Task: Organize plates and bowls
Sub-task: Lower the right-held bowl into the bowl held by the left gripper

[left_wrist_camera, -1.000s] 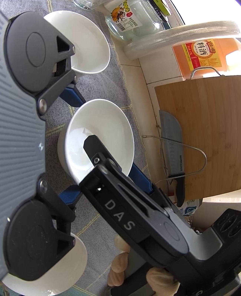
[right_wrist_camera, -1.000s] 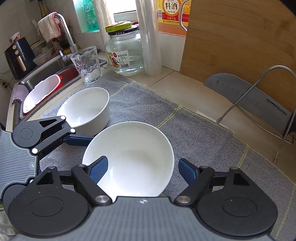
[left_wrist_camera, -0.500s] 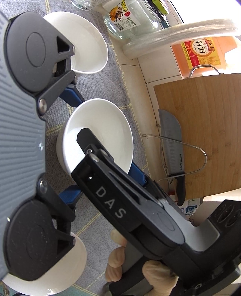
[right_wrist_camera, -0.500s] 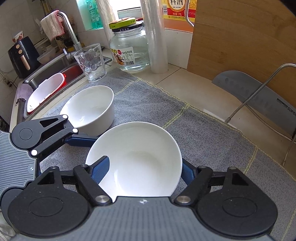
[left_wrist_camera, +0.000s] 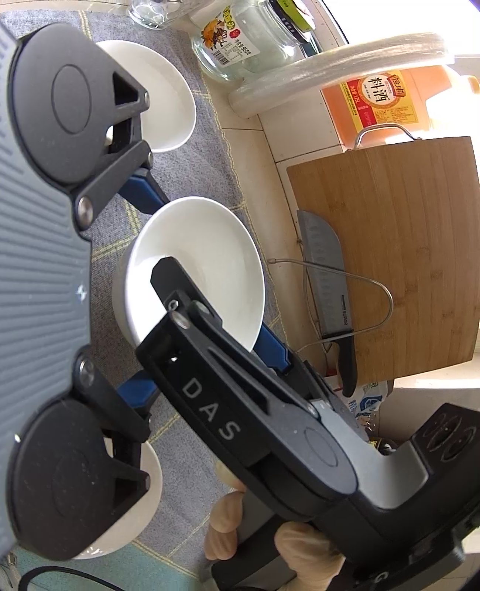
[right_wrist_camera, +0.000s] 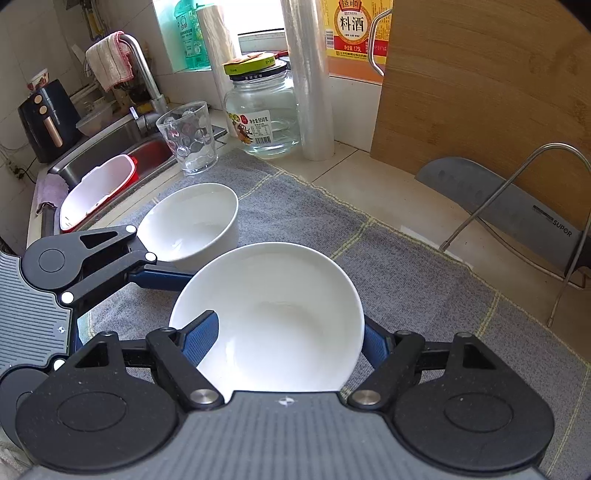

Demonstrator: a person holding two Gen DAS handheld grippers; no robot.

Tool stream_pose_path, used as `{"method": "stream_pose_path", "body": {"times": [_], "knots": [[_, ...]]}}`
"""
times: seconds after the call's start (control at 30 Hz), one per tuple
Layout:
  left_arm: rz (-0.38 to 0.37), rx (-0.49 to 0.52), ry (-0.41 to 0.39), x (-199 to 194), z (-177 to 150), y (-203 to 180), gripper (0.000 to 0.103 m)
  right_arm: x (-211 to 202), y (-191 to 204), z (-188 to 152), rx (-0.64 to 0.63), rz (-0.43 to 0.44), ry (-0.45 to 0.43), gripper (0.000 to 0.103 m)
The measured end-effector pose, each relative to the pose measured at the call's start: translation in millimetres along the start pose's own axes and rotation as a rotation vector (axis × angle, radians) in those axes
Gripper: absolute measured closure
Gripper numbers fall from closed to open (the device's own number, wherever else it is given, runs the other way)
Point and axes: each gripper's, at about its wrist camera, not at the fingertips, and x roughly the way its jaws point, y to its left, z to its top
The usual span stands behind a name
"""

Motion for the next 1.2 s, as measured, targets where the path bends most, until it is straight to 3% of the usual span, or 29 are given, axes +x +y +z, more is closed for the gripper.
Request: {"method": "stream_pose_path", "body": {"times": [0.5,1.2], "knots": [[-0.051,0.049,-0.045,-48.3,-0.8,-27.0,0.013,-54.8,27.6,-28.9,0.022,-0.05,-0.067,0.018],[-0.174,0.104,-0.04,-81.8,-24.0,-63.7,0.013,-95.2,59.9,-85.0,0.096,-0.136,-0.071,0.018]]}}
